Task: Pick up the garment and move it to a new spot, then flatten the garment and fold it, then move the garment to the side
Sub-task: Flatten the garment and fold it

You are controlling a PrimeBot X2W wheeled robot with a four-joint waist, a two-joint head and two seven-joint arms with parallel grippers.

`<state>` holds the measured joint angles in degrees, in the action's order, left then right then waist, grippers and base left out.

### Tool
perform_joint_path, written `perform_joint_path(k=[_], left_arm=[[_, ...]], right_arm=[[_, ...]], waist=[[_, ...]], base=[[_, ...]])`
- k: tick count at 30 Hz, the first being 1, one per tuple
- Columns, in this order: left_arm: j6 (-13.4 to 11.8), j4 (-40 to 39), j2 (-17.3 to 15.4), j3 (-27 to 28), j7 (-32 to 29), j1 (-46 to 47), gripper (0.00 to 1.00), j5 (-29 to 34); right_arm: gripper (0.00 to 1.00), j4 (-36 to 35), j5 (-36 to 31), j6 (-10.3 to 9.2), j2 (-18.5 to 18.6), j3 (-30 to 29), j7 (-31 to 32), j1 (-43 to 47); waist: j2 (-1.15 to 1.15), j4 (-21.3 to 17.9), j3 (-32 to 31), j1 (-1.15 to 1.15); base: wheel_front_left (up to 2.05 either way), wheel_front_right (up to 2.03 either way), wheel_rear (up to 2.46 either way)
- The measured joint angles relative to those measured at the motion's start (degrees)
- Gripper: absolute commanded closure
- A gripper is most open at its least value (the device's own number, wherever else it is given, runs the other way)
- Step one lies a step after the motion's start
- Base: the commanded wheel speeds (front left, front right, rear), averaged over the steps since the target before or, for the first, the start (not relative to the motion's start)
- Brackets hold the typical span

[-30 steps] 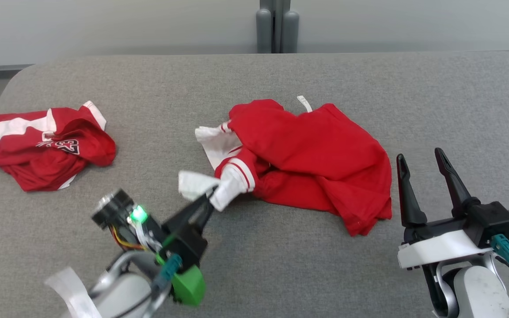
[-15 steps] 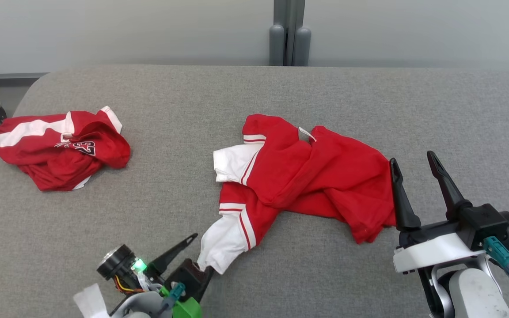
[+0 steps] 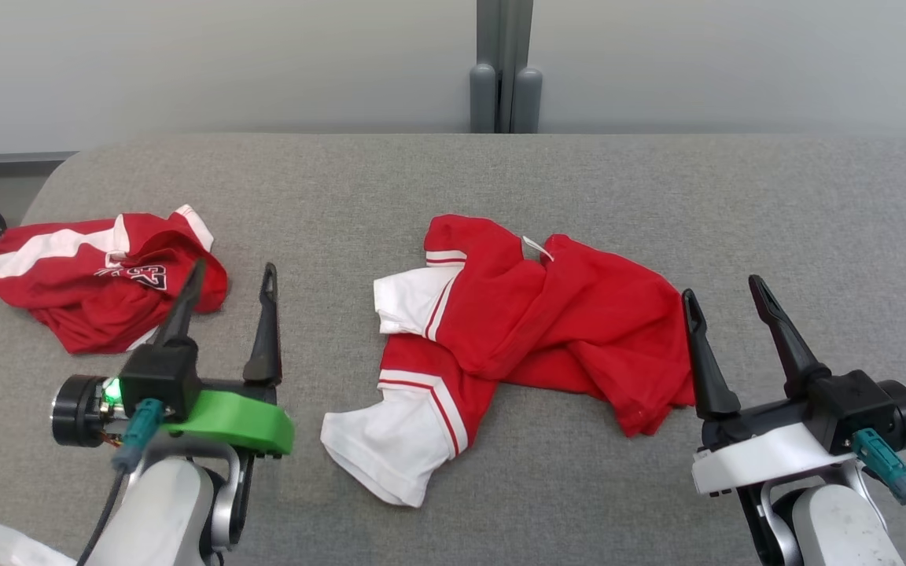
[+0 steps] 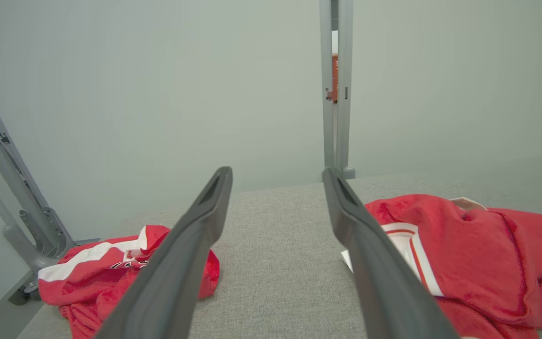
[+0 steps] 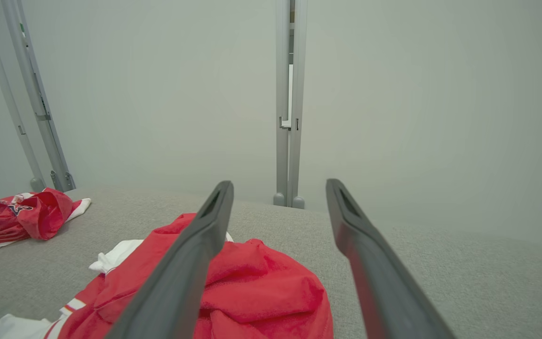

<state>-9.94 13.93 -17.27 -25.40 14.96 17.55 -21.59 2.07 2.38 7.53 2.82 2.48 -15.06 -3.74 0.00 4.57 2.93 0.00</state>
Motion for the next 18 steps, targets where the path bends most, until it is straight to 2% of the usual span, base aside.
perform_joint_path(k=[3,6,13,18], left_arm=[[-1.01,-6.67,3.52,6.39,0.16,-1.86,0.0,-1.46],[0.77,-11.36,7.82,11.39,0.18,-5.83,0.0,-1.99],[6.03,-10.44,12.54,13.16,0.18,-11.62,0.0,3.86],[8.42,-9.28,13.57,14.38,0.18,-11.62,0.0,5.23]], right_arm=[[0.0,-0.24,-0.09,0.0,0.0,0.04,0.0,0.04],[0.0,-0.37,-0.09,0.0,0.0,0.08,-0.01,0.04],[0.0,-0.51,-0.08,0.0,0.0,-0.48,0.0,0.02],[0.0,-0.42,-1.29,0.0,-0.01,-0.12,0.0,-1.09]], waist=[[0.0,-0.39,-0.04,0.0],[0.0,-0.83,0.16,0.0],[0.0,-1.35,1.23,0.0],[0.0,-0.55,2.16,0.0]], base=[[0.0,0.0,0.0],[0.0,0.0,0.0],[0.0,0.0,0.0],[0.0,0.0,0.0]])
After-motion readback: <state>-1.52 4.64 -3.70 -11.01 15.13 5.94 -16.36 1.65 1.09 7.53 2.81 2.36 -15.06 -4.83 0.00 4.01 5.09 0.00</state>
